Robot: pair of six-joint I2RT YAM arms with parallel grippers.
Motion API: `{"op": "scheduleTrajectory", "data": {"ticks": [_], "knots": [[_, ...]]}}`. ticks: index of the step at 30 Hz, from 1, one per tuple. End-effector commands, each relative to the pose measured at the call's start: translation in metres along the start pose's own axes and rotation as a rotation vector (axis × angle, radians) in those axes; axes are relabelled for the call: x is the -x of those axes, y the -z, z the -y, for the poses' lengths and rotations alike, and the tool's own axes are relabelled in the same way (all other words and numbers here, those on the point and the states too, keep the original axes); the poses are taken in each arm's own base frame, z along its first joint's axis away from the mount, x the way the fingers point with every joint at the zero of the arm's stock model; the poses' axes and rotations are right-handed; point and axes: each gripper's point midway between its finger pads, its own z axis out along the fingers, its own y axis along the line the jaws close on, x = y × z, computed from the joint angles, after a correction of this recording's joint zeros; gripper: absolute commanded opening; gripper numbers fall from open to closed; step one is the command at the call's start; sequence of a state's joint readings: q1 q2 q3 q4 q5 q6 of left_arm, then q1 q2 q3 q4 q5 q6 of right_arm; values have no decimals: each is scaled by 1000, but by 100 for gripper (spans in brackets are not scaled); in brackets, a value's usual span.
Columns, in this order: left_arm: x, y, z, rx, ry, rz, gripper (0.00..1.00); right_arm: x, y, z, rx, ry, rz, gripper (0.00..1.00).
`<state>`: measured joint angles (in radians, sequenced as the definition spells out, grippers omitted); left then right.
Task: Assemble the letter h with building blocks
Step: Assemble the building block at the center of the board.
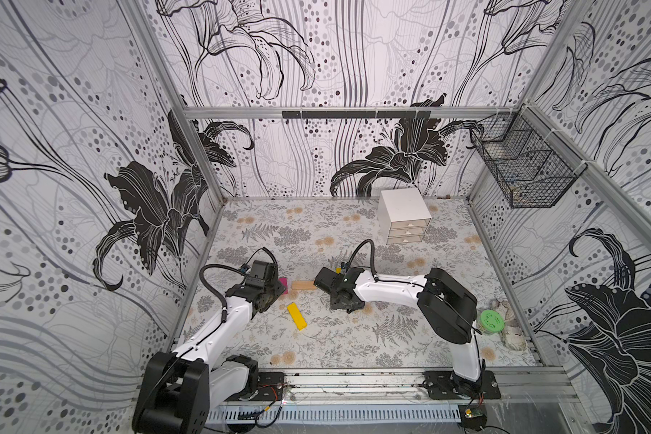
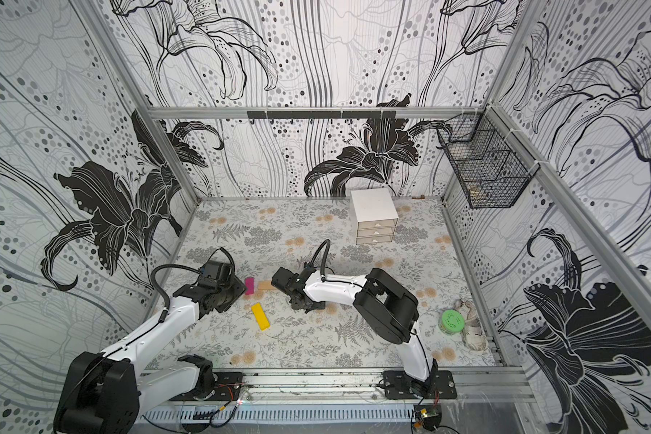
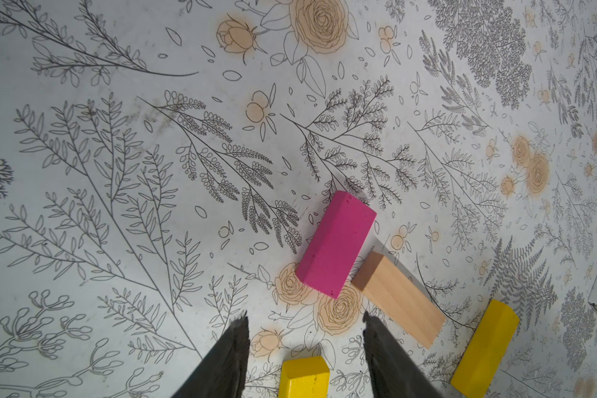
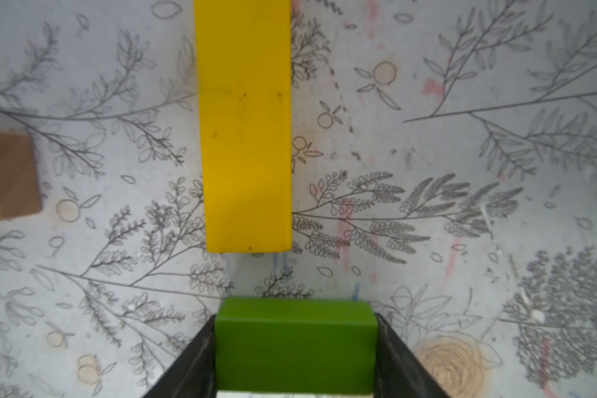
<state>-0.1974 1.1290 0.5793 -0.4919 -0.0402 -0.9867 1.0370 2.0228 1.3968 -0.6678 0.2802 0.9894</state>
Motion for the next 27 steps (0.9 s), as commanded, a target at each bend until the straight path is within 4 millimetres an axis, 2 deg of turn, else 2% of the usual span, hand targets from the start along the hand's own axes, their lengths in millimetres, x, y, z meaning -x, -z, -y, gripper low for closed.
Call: {"op": "scheduleTrajectory", "data": {"ticks": [1, 13, 27], "knots": [[-5, -1, -8, 19, -19, -6, 56, -13, -12, 8, -40, 21, -47, 45], [-6, 0, -10, 20, -23, -6, 56, -10, -17, 8, -88, 22, -52, 45], [-7, -2, -10, 24, -22, -14, 56, -8, -13, 22, -111, 14, -39, 45]]}}
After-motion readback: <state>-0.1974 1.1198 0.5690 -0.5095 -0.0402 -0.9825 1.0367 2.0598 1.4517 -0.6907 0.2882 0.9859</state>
